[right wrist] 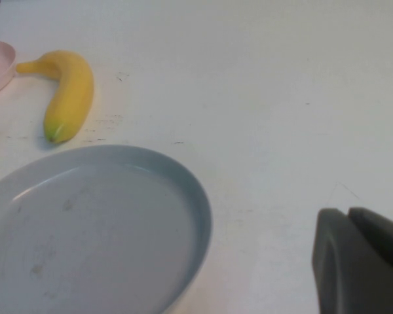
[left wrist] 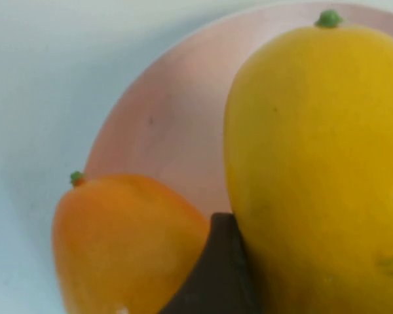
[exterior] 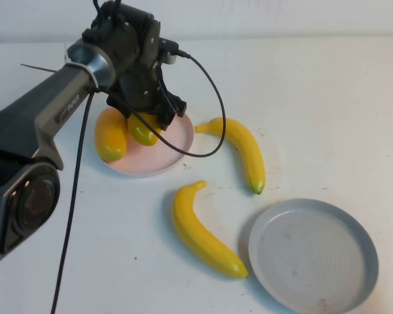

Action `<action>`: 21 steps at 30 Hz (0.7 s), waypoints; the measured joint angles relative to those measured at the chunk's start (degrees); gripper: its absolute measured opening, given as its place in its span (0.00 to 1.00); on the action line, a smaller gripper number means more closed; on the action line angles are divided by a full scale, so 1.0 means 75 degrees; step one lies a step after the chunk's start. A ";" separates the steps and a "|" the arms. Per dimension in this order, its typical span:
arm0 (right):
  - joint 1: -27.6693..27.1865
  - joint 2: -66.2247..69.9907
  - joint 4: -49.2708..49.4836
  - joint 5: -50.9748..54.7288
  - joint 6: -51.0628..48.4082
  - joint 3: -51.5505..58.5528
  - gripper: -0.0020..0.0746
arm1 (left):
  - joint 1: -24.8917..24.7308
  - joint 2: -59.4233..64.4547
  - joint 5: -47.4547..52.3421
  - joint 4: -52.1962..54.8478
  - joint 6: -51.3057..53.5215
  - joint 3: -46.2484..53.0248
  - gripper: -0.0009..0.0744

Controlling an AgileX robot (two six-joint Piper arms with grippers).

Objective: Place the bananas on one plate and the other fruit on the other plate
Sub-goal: Put one type of fruit in the left plate

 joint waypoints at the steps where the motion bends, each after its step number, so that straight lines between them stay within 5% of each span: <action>1: 0.0000 0.0000 0.0000 0.0000 0.0000 0.0000 0.01 | 0.0000 0.0006 -0.0032 -0.0034 0.0000 0.0060 0.77; 6: 0.0000 0.0000 0.0000 0.0000 0.0000 0.0000 0.01 | 0.0004 0.0006 -0.0087 -0.0170 0.0000 0.0141 0.90; 15: 0.0000 0.0000 0.0000 0.0000 0.0000 0.0000 0.01 | -0.0013 -0.0227 0.0399 -0.1063 0.0000 -0.0201 0.88; 19: 0.0000 0.0000 0.0000 0.0000 0.0000 0.0000 0.01 | -0.0076 -0.0817 0.0484 -0.1079 0.0220 -0.0304 0.68; 21: 0.0000 0.0000 0.0000 0.0000 0.0000 0.0000 0.01 | -0.0092 -0.1243 0.0532 -0.1135 0.0273 -0.0317 0.47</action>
